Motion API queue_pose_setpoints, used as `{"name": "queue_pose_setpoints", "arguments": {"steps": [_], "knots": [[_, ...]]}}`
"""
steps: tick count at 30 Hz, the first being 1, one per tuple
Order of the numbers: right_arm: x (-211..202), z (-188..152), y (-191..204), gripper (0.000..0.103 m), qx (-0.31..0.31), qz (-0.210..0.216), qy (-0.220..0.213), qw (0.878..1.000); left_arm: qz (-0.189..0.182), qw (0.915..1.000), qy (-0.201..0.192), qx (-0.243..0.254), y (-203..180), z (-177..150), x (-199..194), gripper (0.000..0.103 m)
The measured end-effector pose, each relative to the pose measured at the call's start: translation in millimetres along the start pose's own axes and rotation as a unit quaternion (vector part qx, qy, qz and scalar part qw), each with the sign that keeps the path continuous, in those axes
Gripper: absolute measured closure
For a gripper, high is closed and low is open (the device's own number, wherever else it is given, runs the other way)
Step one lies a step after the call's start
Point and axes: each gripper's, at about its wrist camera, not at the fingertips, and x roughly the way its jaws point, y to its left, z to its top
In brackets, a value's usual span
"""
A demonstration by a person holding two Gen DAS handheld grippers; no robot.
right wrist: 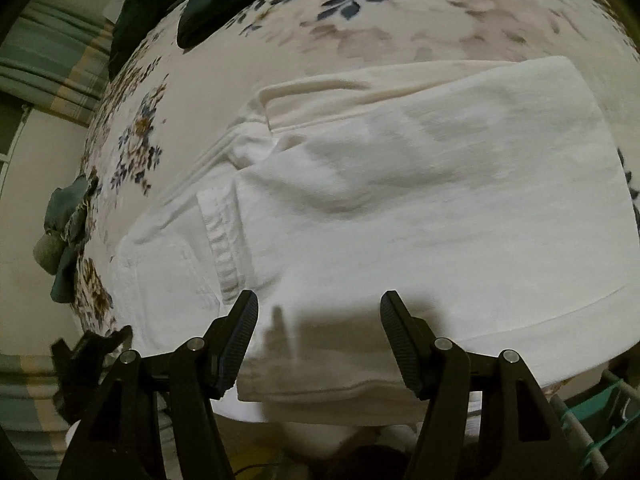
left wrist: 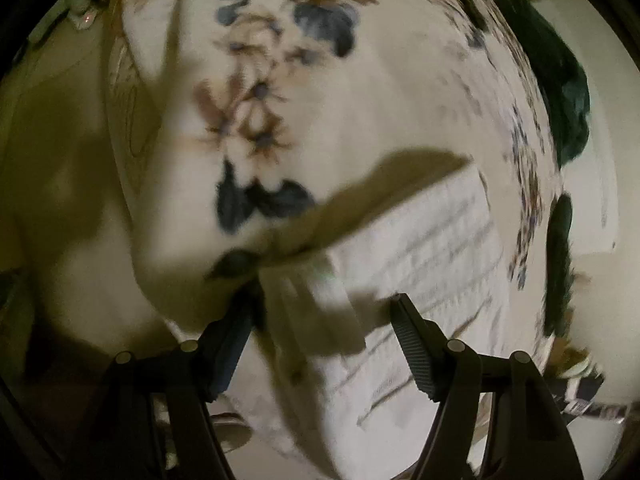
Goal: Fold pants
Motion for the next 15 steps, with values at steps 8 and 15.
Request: {"name": "queue_pose_setpoints", "arguments": {"steps": [8,15], "knots": [[7.6,-1.2,7.6,0.037,-0.006,0.001,0.01,1.0,-0.016,0.9991,-0.035,0.02,-17.4,-0.1,0.5,0.062],[8.2,-0.5,8.0,0.037,-0.001,0.0,0.018,1.0,-0.08,0.9961,-0.022,-0.028,18.0,-4.0,-0.7,0.057]]}}
